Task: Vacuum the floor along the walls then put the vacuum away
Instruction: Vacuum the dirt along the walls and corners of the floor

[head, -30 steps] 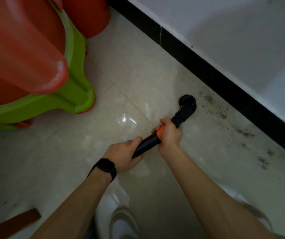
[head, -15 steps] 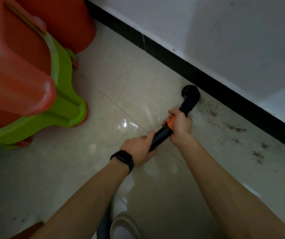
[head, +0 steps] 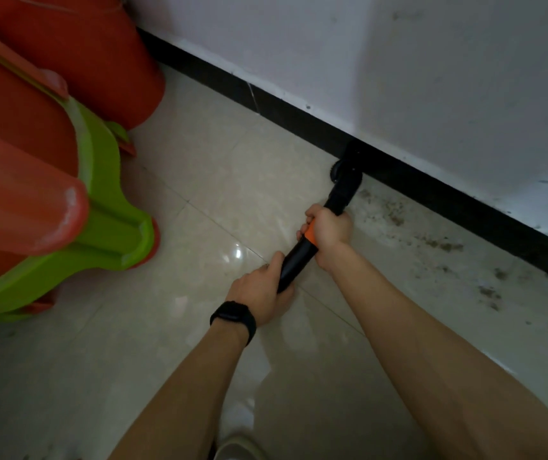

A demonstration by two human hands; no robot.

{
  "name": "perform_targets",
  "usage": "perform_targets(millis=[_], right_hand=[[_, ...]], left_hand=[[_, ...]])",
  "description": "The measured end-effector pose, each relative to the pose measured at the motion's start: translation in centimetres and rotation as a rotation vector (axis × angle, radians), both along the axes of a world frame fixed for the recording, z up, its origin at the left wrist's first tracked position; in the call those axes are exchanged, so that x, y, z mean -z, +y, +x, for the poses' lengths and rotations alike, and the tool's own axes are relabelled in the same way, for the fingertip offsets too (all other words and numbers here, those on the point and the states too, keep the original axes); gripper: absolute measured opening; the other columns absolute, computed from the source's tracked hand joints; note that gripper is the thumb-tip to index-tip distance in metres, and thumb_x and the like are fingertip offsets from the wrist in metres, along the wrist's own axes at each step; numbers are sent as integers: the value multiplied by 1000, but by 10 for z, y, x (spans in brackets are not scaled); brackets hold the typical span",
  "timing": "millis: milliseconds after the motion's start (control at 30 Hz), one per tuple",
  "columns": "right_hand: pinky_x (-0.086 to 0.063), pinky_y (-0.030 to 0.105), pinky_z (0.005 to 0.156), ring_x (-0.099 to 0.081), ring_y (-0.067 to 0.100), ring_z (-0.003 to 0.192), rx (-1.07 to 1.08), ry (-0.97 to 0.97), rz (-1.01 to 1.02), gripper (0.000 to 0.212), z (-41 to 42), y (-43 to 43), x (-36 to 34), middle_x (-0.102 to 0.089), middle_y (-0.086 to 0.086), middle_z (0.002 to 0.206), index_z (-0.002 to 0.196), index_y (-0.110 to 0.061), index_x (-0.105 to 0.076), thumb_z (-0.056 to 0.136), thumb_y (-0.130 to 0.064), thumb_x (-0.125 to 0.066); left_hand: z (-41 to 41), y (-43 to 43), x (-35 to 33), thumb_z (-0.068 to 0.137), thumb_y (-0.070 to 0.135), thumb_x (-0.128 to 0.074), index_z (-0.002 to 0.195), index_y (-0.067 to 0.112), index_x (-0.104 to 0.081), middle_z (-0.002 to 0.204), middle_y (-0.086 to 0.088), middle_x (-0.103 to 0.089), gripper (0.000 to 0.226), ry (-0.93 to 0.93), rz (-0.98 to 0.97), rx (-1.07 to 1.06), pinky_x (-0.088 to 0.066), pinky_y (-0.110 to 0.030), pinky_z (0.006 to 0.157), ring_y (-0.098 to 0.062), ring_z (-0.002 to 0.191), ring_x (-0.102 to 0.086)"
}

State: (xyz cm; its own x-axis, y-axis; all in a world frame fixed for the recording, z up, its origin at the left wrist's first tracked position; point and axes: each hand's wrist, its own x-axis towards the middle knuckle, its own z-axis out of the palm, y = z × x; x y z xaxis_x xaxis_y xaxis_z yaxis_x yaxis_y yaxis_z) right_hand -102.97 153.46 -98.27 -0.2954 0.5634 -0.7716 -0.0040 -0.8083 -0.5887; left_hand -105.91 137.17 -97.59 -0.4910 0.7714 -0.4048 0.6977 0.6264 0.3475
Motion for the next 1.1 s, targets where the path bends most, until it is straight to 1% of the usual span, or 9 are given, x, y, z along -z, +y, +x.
perform_targets(millis=[133, 300, 400, 467, 533, 667, 800, 900, 1100], right_hand=[[-47, 26, 44, -48, 13, 35, -78, -45, 25, 14, -26, -6, -4, -52, -1, 48, 78, -10, -52, 83, 2, -58], [-50, 26, 46, -52, 11, 33, -120, -104, 23, 12, -48, -21, -12, -57, 6, 62, 95, -6, -58, 85, -1, -58], [-50, 27, 47, -51, 12, 34, -46, -77, -33, 13, -41, -43, -14, -55, 3, 56, 95, -7, -57, 85, 0, -59], [-52, 29, 48, -51, 13, 37, 25, -42, -75, 15, -24, -66, -13, -55, 3, 59, 94, -9, -54, 86, 2, -60], [-52, 30, 50, -51, 14, 40, 64, -23, -93, 15, 1, -89, -13, -54, 2, 58, 91, -9, -53, 86, 3, -61], [-52, 29, 48, -50, 15, 41, 137, -28, -104, 19, 48, -119, -13, -52, 1, 54, 90, -9, -50, 86, 6, -61], [-51, 30, 48, -50, 16, 43, 172, -38, -111, 21, 77, -125, -15, -53, 3, 58, 93, -10, -49, 88, 6, -60], [-49, 29, 45, -47, 15, 41, 164, -45, -90, 19, 84, -110, -18, -50, 2, 54, 87, -10, -48, 88, 7, -58], [-46, 28, 43, -45, 14, 39, 127, -1, -70, 20, 82, -53, -25, -49, 0, 51, 87, -9, -47, 87, 8, -58]], left_hand=[[-16, -6, -3, 87, 38, -56, 96, 37, -27, 72, 5, -52, 30, -118, 16, -123, -35, -29, 49, -15, 57, -51], [-36, -20, -12, 86, 28, -58, 87, 39, -30, 74, -1, -58, 29, -235, 56, -213, -41, -29, 50, -17, 60, -57], [-39, -42, -19, 86, 32, -58, 89, 40, -29, 73, 3, -57, 30, -195, 7, -146, -45, -31, 54, -16, 61, -57], [-34, -63, -21, 86, 37, -57, 90, 41, -27, 73, 7, -55, 31, -159, -44, -89, -44, -31, 54, -15, 62, -57], [-23, -84, -22, 87, 42, -56, 90, 42, -22, 77, 8, -55, 35, -109, -93, 20, -46, -33, 57, -19, 66, -58], [4, -111, -20, 89, 50, -51, 102, 33, -25, 93, 4, -61, 33, -68, -111, 227, -44, -31, 58, -23, 73, -62], [21, -114, -20, 89, 52, -48, 107, 31, -25, 95, 2, -63, 36, -66, -134, 346, -39, -30, 56, -25, 72, -62], [32, -100, -22, 91, 51, -48, 109, 28, -26, 94, -1, -62, 37, -53, -119, 369, -41, -31, 55, -28, 70, -62], [46, -44, -19, 93, 50, -48, 114, 24, -28, 95, -1, -62, 39, 67, -83, 288, -34, -30, 54, -25, 64, -55]])
